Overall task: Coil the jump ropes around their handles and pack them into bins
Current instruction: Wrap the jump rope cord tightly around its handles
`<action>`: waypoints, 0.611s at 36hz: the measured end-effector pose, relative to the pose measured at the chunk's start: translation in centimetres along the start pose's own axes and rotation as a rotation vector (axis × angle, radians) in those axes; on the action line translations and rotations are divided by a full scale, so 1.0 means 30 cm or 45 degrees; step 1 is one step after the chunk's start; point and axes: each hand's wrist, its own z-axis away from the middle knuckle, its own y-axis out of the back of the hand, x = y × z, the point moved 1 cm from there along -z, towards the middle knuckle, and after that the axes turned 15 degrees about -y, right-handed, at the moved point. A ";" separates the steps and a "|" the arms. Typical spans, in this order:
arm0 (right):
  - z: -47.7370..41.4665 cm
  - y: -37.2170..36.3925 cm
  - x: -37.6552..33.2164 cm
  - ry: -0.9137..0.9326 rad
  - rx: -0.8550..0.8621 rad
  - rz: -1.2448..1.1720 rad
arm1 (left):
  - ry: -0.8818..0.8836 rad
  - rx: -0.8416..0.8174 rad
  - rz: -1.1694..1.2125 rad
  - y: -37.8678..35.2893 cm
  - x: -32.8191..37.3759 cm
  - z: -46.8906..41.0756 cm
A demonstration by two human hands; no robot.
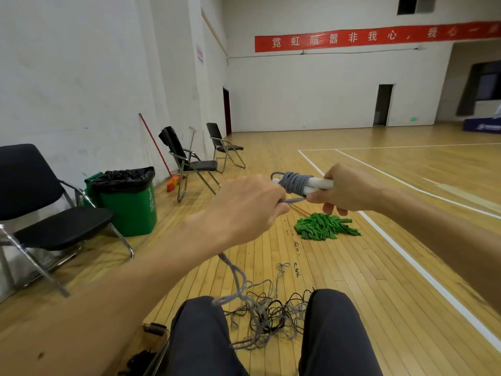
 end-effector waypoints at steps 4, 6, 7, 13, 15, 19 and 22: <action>0.010 0.001 -0.003 -0.027 -0.037 0.051 | -0.073 0.004 -0.046 0.038 -0.019 -0.022; 0.022 0.000 -0.011 -0.024 -0.110 0.069 | -0.099 -0.020 -0.044 0.063 -0.034 -0.038; 0.030 0.000 -0.018 -0.018 -0.152 0.091 | -0.121 -0.031 -0.051 0.077 -0.040 -0.047; 0.101 0.019 -0.070 0.026 -0.345 0.334 | -0.291 -0.096 -0.096 0.159 -0.061 -0.089; 0.126 0.022 -0.079 0.067 -0.432 0.368 | -0.304 -0.119 -0.078 0.178 -0.073 -0.100; 0.184 0.026 -0.092 0.215 -0.580 0.375 | -0.278 -0.165 0.139 0.200 -0.095 -0.111; 0.218 0.030 -0.105 0.322 -0.604 0.386 | -0.223 -0.203 0.352 0.197 -0.110 -0.112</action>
